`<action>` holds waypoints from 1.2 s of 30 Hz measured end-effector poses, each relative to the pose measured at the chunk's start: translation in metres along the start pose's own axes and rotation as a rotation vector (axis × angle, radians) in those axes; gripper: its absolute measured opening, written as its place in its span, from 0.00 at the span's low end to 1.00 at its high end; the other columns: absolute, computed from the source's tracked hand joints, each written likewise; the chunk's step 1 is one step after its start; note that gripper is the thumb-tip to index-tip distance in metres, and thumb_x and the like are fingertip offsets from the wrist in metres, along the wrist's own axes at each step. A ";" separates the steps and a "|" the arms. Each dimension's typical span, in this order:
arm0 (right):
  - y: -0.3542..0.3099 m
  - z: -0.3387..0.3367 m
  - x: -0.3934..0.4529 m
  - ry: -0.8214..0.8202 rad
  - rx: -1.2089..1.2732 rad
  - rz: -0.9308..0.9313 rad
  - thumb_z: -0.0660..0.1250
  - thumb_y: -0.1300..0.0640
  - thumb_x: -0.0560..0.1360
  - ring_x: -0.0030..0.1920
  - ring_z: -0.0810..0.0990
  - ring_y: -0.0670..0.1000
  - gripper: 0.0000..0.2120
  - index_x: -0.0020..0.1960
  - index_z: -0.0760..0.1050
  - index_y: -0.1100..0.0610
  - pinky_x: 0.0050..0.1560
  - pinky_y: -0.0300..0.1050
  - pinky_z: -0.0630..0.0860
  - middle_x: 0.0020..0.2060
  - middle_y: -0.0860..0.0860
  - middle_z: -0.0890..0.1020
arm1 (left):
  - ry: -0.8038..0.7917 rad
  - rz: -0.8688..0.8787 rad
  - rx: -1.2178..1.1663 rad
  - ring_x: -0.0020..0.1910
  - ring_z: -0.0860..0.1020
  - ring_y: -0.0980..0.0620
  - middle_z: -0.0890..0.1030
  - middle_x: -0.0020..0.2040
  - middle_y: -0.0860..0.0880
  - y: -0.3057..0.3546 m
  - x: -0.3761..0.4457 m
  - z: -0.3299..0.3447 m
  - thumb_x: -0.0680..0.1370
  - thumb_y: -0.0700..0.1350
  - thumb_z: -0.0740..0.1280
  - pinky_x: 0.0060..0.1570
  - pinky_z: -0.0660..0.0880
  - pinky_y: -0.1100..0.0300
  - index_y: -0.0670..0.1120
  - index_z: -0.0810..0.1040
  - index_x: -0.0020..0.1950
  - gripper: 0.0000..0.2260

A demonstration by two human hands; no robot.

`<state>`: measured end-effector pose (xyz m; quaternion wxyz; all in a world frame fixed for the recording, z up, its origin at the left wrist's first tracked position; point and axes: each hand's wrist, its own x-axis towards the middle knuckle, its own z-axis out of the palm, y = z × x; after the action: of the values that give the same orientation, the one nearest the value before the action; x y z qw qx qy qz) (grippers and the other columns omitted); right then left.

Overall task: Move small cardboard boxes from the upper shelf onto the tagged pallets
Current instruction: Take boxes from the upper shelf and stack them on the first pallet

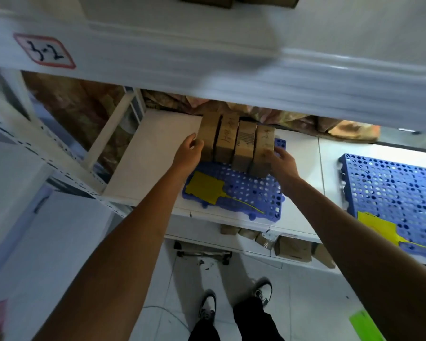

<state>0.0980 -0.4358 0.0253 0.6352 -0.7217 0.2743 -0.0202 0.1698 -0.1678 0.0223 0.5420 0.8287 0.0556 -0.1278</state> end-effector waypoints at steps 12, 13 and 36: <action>0.045 -0.028 -0.011 0.161 -0.203 0.238 0.55 0.53 0.84 0.38 0.74 0.52 0.16 0.45 0.75 0.60 0.38 0.47 0.68 0.40 0.55 0.77 | 0.010 -0.279 -0.021 0.67 0.74 0.38 0.74 0.70 0.37 -0.041 -0.026 0.005 0.86 0.54 0.51 0.70 0.69 0.45 0.40 0.73 0.73 0.24; 0.047 -0.030 -0.012 0.149 -0.210 0.210 0.56 0.53 0.84 0.40 0.76 0.52 0.16 0.47 0.76 0.61 0.39 0.47 0.70 0.41 0.55 0.78 | 0.005 -0.256 -0.008 0.66 0.74 0.38 0.75 0.69 0.37 -0.041 -0.030 0.005 0.86 0.52 0.53 0.69 0.69 0.45 0.40 0.74 0.72 0.22; 0.065 -0.039 -0.046 0.005 -0.306 0.094 0.66 0.50 0.82 0.59 0.78 0.56 0.32 0.81 0.59 0.58 0.51 0.49 0.74 0.74 0.59 0.73 | 0.021 0.408 0.597 0.76 0.62 0.45 0.69 0.76 0.50 -0.090 -0.093 0.019 0.80 0.55 0.68 0.69 0.66 0.43 0.50 0.78 0.70 0.19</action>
<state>0.0200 -0.4542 -0.0125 0.5176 -0.7962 0.3093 0.0500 0.0566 -0.1442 -0.0396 0.2898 0.9459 -0.1450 -0.0189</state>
